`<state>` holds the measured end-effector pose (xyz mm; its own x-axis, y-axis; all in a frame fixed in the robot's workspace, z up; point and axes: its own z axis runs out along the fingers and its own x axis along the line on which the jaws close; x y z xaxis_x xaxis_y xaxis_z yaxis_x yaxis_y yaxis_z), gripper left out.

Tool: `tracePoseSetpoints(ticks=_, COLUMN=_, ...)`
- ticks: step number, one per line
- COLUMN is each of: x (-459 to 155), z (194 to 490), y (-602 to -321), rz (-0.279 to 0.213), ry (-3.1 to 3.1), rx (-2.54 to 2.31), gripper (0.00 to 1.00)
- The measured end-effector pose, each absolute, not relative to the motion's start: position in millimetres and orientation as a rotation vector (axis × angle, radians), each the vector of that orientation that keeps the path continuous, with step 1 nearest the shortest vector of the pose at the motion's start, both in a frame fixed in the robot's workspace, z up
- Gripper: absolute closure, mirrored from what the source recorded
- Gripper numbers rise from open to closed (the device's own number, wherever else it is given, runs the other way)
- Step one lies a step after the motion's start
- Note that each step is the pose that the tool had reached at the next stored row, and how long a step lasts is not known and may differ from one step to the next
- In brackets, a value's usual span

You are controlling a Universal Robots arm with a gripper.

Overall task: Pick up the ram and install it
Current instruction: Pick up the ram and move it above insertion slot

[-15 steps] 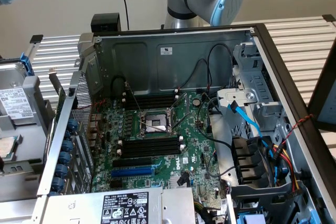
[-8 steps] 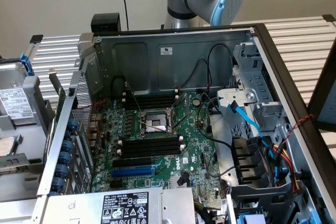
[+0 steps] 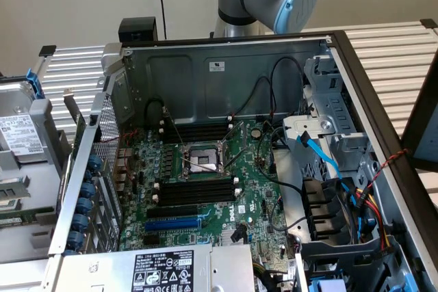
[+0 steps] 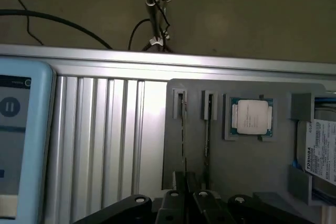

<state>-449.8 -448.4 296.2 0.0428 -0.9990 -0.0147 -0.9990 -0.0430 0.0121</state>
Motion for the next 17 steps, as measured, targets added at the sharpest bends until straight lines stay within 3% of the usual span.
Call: tracePoseSetpoints(ticks=17, x=-450, z=352, y=-448, rz=0.020, ry=2.168, rx=-2.263, gripper=0.87)
